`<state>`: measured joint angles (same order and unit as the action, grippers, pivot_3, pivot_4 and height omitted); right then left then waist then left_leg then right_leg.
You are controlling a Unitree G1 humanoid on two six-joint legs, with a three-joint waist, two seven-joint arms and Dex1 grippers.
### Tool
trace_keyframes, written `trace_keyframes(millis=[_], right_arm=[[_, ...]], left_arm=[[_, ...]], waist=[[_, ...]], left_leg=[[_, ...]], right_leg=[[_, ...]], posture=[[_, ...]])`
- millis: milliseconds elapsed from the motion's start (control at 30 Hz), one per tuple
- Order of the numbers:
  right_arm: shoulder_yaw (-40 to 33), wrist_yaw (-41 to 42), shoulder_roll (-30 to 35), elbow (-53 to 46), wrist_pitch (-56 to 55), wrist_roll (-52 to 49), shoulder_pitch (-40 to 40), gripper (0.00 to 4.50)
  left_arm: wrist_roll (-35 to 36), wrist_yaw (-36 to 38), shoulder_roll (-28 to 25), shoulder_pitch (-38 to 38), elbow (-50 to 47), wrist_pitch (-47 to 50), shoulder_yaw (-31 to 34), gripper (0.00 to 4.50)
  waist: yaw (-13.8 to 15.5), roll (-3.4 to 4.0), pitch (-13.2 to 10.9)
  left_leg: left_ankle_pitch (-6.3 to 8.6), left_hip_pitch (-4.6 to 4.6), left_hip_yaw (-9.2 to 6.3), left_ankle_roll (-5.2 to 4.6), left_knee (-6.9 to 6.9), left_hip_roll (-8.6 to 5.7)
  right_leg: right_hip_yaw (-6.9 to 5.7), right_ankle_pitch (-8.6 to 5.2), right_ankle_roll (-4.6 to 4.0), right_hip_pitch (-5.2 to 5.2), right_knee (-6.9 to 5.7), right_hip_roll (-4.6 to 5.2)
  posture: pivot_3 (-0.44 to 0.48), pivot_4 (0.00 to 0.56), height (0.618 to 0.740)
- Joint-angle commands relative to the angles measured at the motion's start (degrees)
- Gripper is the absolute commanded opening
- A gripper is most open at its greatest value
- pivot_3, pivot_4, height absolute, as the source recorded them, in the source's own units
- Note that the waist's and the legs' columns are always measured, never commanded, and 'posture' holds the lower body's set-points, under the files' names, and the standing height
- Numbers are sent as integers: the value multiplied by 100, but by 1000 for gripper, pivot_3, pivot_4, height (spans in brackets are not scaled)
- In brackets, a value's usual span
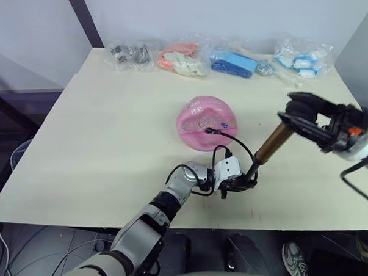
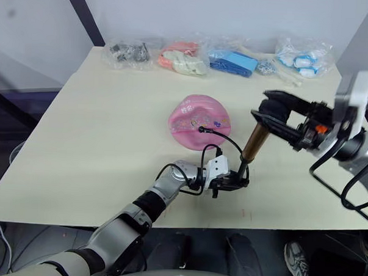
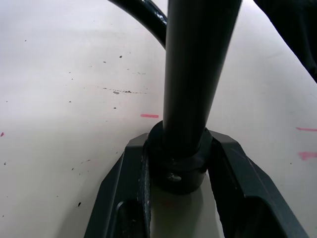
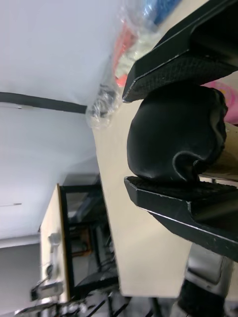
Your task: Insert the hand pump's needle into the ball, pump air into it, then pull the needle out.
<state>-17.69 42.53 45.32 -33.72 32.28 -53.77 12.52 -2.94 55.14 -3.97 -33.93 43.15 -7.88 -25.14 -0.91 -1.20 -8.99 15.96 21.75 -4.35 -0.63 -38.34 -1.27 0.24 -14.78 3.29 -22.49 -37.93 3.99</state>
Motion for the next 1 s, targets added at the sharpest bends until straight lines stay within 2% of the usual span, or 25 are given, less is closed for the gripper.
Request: trace_keyframes(millis=[33, 333, 533, 767, 933, 1000], right_arm=[[688, 182, -171, 18, -283, 734, -435, 1960], [1670, 309, -824, 620, -1140, 1936, -1020, 1960], [1981, 389, -1083, 1078, -1696, 2540, -1181, 1960], [1677, 359, -1035, 978, -1625, 2432, -947, 1960], [1010, 58, -716, 382, -663, 1477, -262, 1960], [732, 62, -401, 191, -231, 1071, -26, 1960]], left_arm=[[-245, -266, -174, 78, 391, 227, 70, 1129], [-235, -291, -192, 51, 444, 180, 119, 1129], [-173, -219, -169, 48, 472, 277, 145, 1129], [-199, -238, -171, 37, 502, 267, 115, 1129], [-196, -277, -170, 14, 570, 255, 139, 1129], [-199, -287, -172, 12, 596, 238, 136, 1129]], waist=[[-6, -14, 29], [-8, -26, 75], [-9, -27, 85], [-9, -26, 85], [-4, -17, 78], [-1, -7, 70]], left_leg=[[0, -3, 0, 0, 0, 0], [3, -9, -5, -4, 2, 2], [3, -11, -7, -5, 3, 1], [4, -12, -6, -5, 3, 0], [4, -7, -6, -5, 2, -1], [4, -3, -6, -5, 2, -4]], right_leg=[[1, 0, 0, 2, 1, 0], [1, -1, 0, 6, 5, -6], [5, -1, 0, 6, 5, -8], [8, -1, 0, 6, 4, -8], [11, -1, -1, 1, 3, -7], [12, -1, -1, -1, 3, -3]], posture=[[0, 150, 740], [0, 150, 740], [0, 150, 740], [0, 150, 740], [0, 150, 740], [0, 150, 740]])
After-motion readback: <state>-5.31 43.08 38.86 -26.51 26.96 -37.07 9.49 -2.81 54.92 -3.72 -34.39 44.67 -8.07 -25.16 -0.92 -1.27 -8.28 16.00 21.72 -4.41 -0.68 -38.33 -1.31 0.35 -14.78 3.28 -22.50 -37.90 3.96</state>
